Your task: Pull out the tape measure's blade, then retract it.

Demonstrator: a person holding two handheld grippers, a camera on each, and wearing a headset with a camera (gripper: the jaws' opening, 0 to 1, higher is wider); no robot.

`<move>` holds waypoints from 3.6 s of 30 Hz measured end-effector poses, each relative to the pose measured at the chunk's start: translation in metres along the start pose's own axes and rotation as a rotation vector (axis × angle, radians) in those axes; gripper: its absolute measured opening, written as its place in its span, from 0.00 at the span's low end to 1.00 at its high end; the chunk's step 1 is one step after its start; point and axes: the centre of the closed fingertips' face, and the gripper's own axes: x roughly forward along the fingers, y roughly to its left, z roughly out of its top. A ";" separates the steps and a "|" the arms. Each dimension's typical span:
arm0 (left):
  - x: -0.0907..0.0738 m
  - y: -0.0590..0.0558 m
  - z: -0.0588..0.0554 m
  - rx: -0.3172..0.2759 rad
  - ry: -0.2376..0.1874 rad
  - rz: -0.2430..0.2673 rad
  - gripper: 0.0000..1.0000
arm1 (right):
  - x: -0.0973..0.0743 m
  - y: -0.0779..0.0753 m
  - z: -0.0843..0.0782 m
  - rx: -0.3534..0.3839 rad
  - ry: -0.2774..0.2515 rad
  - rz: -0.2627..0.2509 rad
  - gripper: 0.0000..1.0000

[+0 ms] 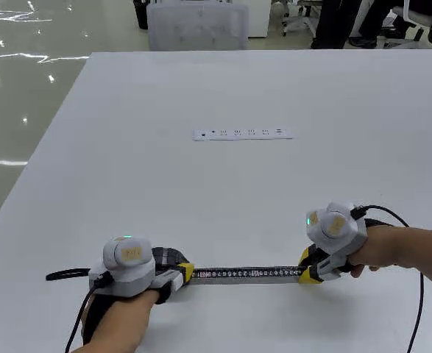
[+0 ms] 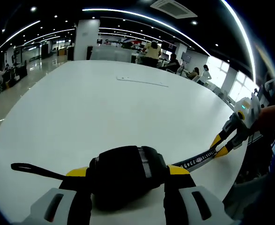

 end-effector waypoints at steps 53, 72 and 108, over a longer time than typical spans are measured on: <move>-0.001 0.001 0.000 -0.005 0.008 -0.014 0.59 | 0.015 0.006 0.033 0.035 -0.078 0.011 0.14; 0.000 0.000 0.000 -0.006 0.009 -0.014 0.59 | 0.021 0.008 0.043 0.046 -0.098 0.009 0.14; -0.001 0.000 0.000 -0.008 0.011 -0.017 0.59 | 0.027 0.012 0.057 0.040 -0.120 -0.014 0.15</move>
